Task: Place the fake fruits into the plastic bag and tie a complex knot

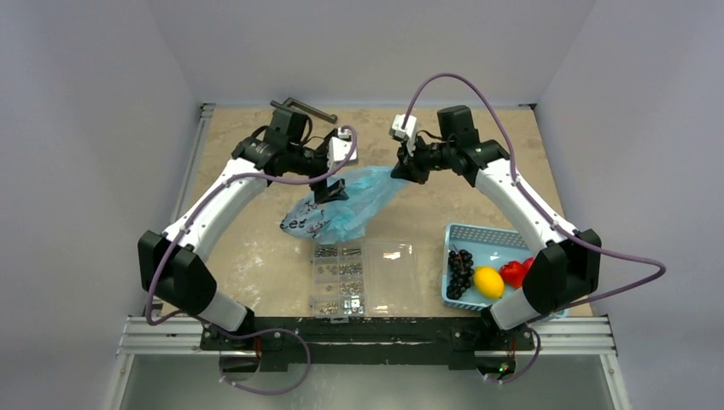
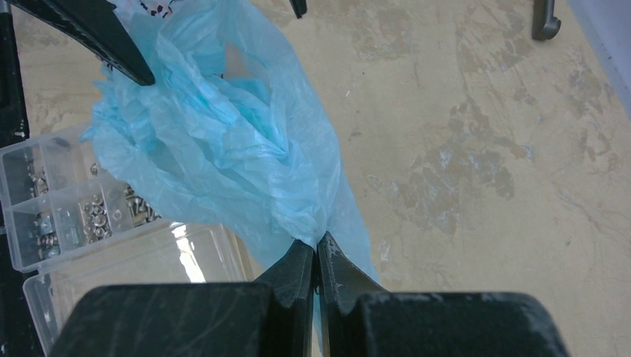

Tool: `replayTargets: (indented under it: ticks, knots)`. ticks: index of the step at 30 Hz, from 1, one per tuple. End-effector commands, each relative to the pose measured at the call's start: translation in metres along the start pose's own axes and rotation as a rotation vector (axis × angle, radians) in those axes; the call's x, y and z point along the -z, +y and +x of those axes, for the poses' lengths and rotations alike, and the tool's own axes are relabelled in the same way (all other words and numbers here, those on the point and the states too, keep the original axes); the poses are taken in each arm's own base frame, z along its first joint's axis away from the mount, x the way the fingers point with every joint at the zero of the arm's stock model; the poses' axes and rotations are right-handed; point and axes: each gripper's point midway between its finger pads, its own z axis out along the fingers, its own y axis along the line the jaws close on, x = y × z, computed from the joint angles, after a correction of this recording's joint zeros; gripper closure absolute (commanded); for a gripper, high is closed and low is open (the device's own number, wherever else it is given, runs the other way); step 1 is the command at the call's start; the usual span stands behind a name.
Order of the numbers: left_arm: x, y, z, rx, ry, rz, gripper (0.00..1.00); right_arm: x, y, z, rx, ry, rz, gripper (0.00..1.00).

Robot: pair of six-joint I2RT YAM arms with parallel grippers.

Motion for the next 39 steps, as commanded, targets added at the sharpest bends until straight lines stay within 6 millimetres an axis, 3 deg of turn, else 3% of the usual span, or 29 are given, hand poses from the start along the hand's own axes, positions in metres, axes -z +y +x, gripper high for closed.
replayTargets:
  ticks: [1, 3, 6, 9, 13, 16, 20, 24, 25, 27, 30, 35, 39]
  knots:
    - [-0.004, 0.0, -0.014, -0.095, -0.024, -0.053, 0.14, 0.005, 0.0, -0.022, 0.025, -0.042, -0.019, 1.0]
    - [-0.012, 0.009, -0.008, -0.127, 0.002, -0.096, 0.18, 0.006, 0.005, -0.024, 0.02, -0.052, -0.039, 1.0]
    - [-0.017, 0.024, -0.009, -0.157, 0.014, -0.171, 0.34, 0.005, 0.014, -0.022, 0.002, -0.054, -0.084, 1.0]
    - [-0.005, 0.033, -0.024, -0.129, -0.021, -0.243, 0.65, 0.002, 0.013, -0.01, -0.014, -0.018, -0.082, 1.0]
    - [0.034, 0.02, -0.04, 0.022, -0.171, -0.213, 1.0, 0.004, 0.002, 0.016, -0.016, 0.059, -0.057, 1.0]
    - [0.067, 0.037, -0.035, 0.239, -0.254, -0.292, 1.0, 0.011, -0.01, 0.038, -0.023, 0.112, -0.047, 1.0]
    - [0.102, 0.088, -0.002, 0.564, -0.339, -0.47, 1.0, 0.018, -0.019, 0.047, -0.02, 0.143, -0.043, 1.0]
    - [0.095, 0.096, -0.001, 0.7, -0.401, -0.437, 1.0, 0.019, -0.026, 0.03, -0.022, 0.109, -0.032, 0.97]
    - [0.094, 0.097, -0.005, 0.698, -0.418, -0.43, 1.0, 0.018, -0.027, 0.021, -0.034, 0.08, -0.039, 0.78]
    - [0.093, 0.099, -0.016, 0.706, -0.45, -0.403, 1.0, 0.02, -0.029, 0.002, -0.071, 0.031, -0.041, 0.29]
    - [0.098, 0.104, -0.032, 0.725, -0.488, -0.375, 1.0, 0.025, -0.036, -0.002, -0.147, -0.001, -0.005, 0.04]
    - [0.088, 0.097, -0.038, 0.707, -0.459, -0.288, 1.0, 0.025, -0.053, 0.008, -0.229, -0.022, 0.061, 0.02]
    - [0.083, 0.089, -0.054, 0.684, -0.455, -0.258, 1.0, 0.026, -0.066, -0.039, -0.282, -0.187, 0.108, 0.03]
